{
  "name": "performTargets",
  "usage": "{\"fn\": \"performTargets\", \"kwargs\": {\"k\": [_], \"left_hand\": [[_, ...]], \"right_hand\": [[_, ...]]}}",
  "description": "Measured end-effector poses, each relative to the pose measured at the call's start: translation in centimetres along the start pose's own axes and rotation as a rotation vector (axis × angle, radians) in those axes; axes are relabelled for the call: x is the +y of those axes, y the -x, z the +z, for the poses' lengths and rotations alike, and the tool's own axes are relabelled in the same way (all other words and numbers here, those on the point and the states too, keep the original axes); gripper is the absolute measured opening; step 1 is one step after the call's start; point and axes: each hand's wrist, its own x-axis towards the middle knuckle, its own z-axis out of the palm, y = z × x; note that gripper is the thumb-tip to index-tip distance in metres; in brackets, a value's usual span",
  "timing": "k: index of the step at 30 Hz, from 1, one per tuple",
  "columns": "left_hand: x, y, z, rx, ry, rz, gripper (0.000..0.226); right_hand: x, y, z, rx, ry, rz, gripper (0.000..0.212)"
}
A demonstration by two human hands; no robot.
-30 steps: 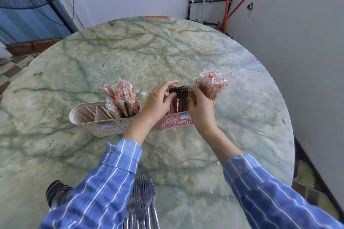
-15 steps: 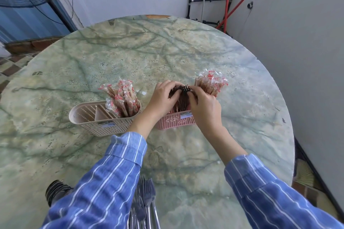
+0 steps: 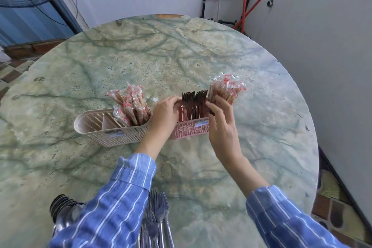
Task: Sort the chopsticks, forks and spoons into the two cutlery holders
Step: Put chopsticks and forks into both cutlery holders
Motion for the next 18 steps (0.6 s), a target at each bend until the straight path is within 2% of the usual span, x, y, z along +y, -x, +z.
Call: {"fn": "performTargets", "kwargs": {"k": [3,7,18], "left_hand": [[0.1,-0.4,-0.2,-0.011,0.008,-0.012,0.033],[0.0,-1.0,-0.6,-0.022,0.015,-0.013,0.034],[-0.1,-1.3,-1.0,-0.016,0.016,-0.021,0.032]], "right_hand": [[0.6,1.0,0.3,0.03,0.066,0.008,0.034],[0.8,1.3,1.1,-0.09,0.056,0.017,0.037],[0.6,-0.5,2.9,-0.32,0.328,-0.026,0.065]]}}
